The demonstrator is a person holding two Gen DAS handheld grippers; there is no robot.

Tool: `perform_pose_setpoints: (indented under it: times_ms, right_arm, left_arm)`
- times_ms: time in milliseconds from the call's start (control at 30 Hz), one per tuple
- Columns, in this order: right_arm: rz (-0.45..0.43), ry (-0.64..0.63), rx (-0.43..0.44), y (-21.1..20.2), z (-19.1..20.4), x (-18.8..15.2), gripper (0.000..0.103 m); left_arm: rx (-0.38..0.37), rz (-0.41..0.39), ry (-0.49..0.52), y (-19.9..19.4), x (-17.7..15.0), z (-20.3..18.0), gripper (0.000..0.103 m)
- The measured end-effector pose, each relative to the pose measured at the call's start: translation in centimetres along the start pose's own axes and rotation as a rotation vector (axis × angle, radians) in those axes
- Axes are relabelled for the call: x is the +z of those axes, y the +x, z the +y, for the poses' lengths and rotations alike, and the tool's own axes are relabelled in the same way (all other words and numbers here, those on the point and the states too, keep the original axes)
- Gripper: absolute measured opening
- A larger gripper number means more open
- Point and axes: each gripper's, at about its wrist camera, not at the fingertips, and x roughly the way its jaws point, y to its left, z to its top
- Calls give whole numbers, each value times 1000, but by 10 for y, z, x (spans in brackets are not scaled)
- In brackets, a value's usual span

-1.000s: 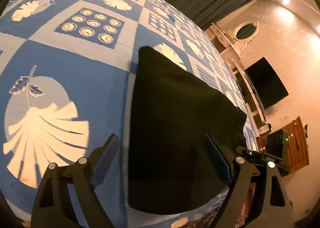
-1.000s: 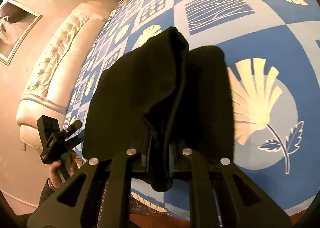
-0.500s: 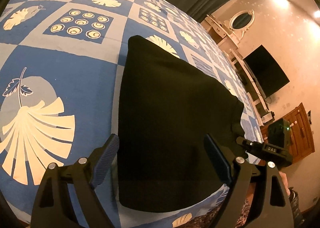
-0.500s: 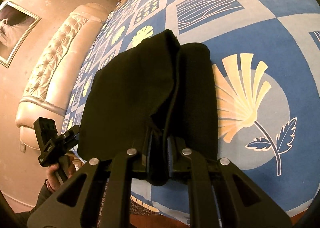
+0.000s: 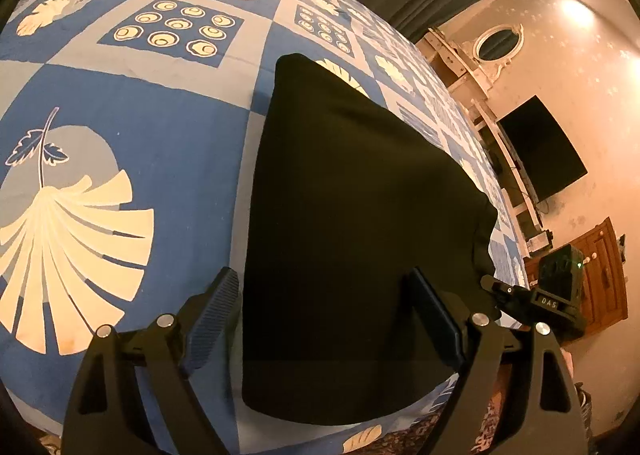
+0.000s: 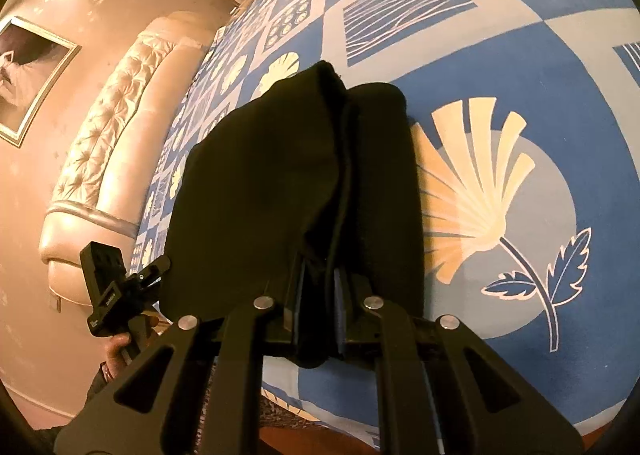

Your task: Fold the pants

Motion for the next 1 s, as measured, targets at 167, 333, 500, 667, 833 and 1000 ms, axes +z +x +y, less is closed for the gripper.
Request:
perform_pose_setpoints:
  times_ms: [167, 333, 500, 667, 833, 1000]
  right_arm:
    - [1, 1, -1, -1, 0, -1, 12]
    - [-39, -21, -1, -23, -1, 1, 49]
    - [-78, 33, 51, -49, -24, 0, 90]
    - [-33, 189, 163, -36, -59, -8, 90]
    - [20, 165, 202, -11, -51, -13, 91]
    - [99, 31, 117, 10, -24, -17, 60]
  left_arm:
    - [-1, 3, -3, -1, -1, 3, 86]
    - [-28, 15, -21, -1, 3, 6, 86]
    - [-146, 55, -92, -3, 2, 26, 86]
    - [-226, 90, -133, 4, -5, 32, 87]
    - [-219, 70, -99, 7, -6, 20, 93]
    - [-252, 53, -111, 10, -5, 24, 82]
